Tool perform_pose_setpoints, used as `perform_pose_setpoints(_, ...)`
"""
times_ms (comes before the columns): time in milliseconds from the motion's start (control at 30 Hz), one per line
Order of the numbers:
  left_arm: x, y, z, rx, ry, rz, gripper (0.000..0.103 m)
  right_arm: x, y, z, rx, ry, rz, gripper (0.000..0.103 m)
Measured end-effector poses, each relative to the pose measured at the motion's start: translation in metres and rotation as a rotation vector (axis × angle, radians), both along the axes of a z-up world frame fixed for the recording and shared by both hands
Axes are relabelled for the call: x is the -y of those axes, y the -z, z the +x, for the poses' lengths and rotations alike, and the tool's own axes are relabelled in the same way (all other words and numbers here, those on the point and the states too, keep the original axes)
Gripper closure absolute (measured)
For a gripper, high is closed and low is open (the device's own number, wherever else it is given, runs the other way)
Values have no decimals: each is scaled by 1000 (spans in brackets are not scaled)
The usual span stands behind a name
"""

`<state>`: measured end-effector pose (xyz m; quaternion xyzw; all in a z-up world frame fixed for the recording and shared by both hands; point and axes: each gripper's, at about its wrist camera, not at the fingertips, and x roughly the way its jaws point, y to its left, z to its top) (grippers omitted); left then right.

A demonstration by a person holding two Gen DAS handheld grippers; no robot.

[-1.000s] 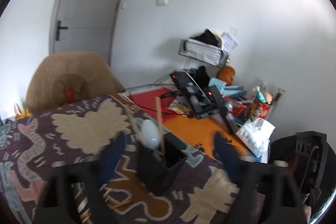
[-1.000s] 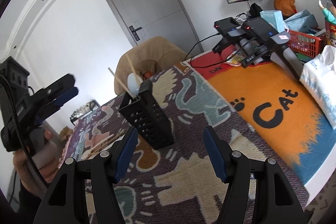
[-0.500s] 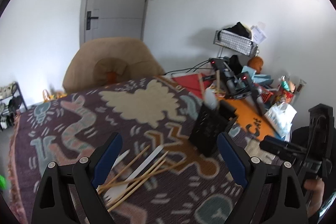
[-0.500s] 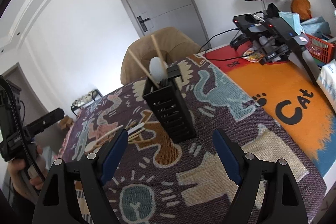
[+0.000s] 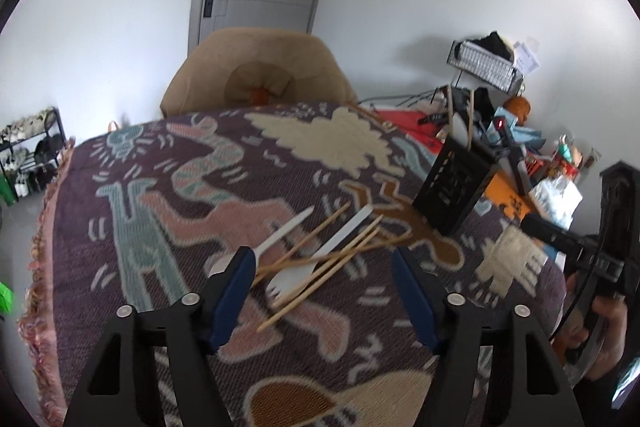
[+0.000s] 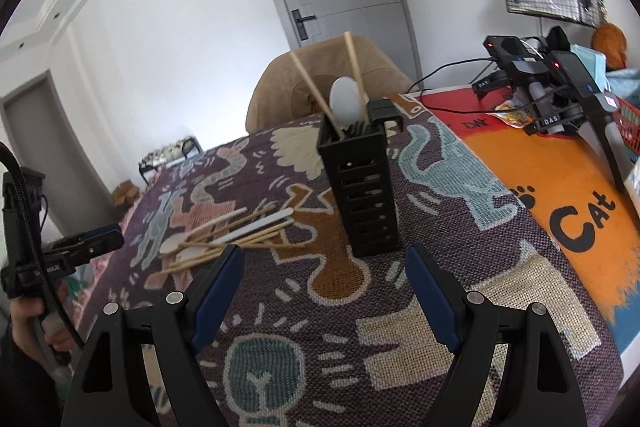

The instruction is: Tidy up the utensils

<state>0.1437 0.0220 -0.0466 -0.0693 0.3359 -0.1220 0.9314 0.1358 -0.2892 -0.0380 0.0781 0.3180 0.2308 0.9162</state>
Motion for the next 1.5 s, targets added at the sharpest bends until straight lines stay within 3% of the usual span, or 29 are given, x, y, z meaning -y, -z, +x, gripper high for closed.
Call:
perform_pose_setpoints(267,-7,38,-3,-90,34,42,49,-17,7,-2,19,-64,-80,21)
perform_pose_setpoints(600,-15,77,16,-179,26,68,60,-49,17,7,21,-148,-192,22)
perform_pose_setpoints(733,-12,83,20,-176,49,86,71,-71,20,18,19,-215,-278,29)
perform_pose_setpoints(833,-10,82,18,-172,79,77,90,-86,24,27,24,-254,-337,33)
perform_pose_setpoints(967,-5,77,6,-124,109,92,92,-107,34,45,-3,-301,-424,44)
perform_pose_setpoints(1300,-11,64,-23,-77,136,56,95,-150,55,76,-19,-365,-645,44)
perform_pose_setpoints(1500,-23,69,-34,-81,110,34,95,-164,54,95,-37,-393,-691,44)
